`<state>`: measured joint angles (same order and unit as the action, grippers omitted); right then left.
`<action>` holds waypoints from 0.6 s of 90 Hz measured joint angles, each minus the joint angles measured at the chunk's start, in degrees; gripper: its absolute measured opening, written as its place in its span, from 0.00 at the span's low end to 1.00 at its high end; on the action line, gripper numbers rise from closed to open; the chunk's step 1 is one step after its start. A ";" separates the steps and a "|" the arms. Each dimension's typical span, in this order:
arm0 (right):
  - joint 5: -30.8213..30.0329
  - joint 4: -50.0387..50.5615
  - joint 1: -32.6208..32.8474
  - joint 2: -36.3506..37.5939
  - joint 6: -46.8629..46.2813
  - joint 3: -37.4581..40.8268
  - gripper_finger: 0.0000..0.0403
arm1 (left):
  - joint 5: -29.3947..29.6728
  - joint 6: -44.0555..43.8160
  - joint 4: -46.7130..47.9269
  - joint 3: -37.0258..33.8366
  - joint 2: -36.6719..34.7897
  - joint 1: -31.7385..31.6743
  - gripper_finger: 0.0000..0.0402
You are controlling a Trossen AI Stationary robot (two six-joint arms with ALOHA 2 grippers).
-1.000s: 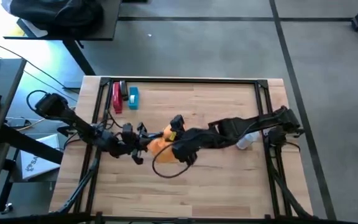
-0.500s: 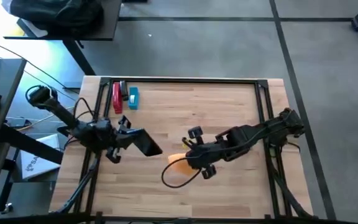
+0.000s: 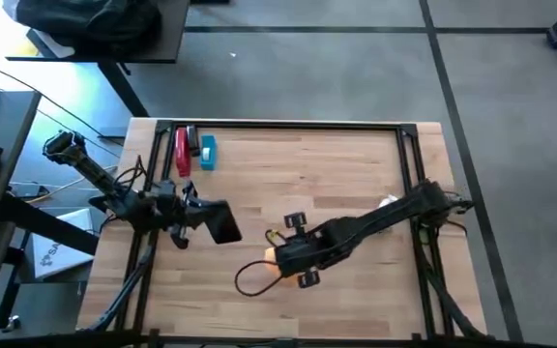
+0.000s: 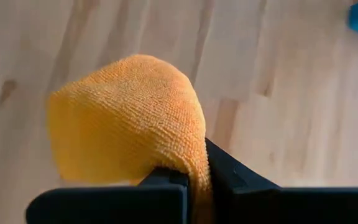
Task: Apply microfiber cloth
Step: Wipe the front and back of the black cellphone using the yellow microfiber cloth
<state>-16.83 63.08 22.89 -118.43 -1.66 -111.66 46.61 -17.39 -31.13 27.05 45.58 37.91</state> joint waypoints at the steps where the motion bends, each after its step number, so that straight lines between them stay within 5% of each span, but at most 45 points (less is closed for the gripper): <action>1: 0.34 -0.35 -0.01 -0.41 0.18 0.00 0.00 | 0.00 0.00 0.10 0.00 0.00 0.00 0.02; 22: 10.05 -10.65 -0.90 -5.58 4.17 0.02 0.00 | 0.01 -0.98 1.73 -0.02 -0.83 0.01 0.02; 54: 1.96 -5.93 -4.42 -3.11 4.55 0.04 0.00 | 1.74 -3.05 8.43 -0.02 -3.88 2.01 0.02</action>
<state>-14.87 57.15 18.47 -121.54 2.89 -111.62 48.35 -20.44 -22.69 27.03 41.71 39.92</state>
